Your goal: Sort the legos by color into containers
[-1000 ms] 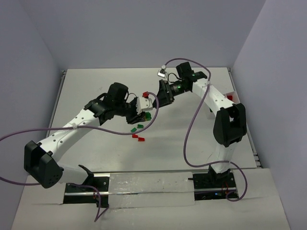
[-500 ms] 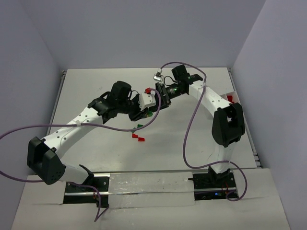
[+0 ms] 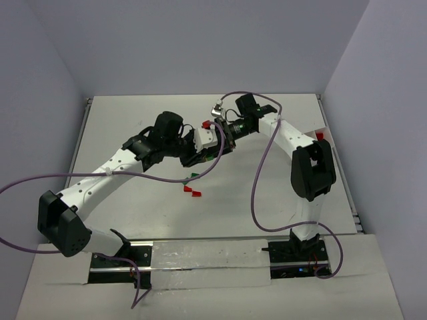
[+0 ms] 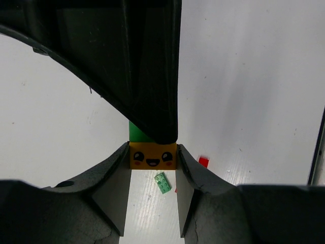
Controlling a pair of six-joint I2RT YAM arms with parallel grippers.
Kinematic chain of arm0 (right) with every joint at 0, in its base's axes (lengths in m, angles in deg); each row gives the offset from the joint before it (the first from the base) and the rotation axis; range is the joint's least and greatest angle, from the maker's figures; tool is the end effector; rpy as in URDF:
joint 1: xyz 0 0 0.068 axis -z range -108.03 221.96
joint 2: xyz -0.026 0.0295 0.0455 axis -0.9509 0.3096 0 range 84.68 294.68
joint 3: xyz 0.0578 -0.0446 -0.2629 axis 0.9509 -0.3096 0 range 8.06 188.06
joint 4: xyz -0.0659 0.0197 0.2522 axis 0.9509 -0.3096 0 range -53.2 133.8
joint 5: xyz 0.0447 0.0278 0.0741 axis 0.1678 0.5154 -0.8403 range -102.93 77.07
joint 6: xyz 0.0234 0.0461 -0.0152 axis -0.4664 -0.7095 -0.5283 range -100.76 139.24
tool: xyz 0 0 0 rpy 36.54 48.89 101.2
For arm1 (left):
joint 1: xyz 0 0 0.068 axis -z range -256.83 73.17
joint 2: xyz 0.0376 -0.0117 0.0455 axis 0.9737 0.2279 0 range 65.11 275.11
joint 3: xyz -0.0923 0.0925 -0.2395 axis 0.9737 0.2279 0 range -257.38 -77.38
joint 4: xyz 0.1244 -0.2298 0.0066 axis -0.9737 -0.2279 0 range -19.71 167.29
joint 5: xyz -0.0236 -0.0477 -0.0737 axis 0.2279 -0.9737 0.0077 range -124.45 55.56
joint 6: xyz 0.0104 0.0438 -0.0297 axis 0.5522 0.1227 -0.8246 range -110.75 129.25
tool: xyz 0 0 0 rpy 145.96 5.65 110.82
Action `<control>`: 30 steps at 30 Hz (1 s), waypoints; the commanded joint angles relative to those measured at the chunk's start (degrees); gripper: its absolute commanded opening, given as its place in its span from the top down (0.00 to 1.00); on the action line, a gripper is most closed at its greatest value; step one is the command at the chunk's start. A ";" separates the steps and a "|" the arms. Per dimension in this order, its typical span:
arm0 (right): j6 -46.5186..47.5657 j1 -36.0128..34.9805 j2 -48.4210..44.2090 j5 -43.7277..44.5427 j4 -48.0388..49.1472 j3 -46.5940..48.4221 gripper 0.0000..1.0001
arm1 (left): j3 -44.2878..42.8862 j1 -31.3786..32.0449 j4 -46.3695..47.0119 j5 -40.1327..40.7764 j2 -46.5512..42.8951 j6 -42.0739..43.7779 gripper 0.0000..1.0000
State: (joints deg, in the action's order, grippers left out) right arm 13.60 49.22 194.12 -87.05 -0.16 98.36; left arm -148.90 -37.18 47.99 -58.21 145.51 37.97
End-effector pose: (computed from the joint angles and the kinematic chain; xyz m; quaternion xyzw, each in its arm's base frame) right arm 0.3528 0.1850 0.2641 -0.2541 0.7467 0.6137 0.0363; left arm 0.2303 -0.2094 0.3294 0.5690 0.6776 -0.2250 0.4081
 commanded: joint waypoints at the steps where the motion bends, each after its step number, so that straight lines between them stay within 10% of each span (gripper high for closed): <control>1: -0.83 -0.46 0.02 -2.78 1.98 -0.39 0.36 | -3.01 0.61 2.49 0.74 0.08 -0.92 1.00; 11: -4.28 0.48 -0.92 -6.99 5.18 -2.91 1.00 | 0.04 0.67 3.40 3.03 -0.65 0.05 1.00; 20: 4.59 16.83 -7.46 -3.26 -1.91 -3.22 1.00 | 6.44 -0.78 5.60 4.79 -2.87 -0.73 1.00; 24: 20.34 23.08 -6.80 8.37 -23.36 6.08 1.00 | 7.80 -1.52 6.64 4.37 -3.28 -1.93 1.00; 30: 25.57 28.54 -13.09 45.97 -23.26 8.30 1.00 | 7.63 -1.68 7.85 4.16 -2.12 -3.84 1.00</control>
State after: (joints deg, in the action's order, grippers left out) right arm 31.03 78.06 186.67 -65.95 -17.35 103.88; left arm -140.60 -38.70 52.08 -54.04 144.33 36.31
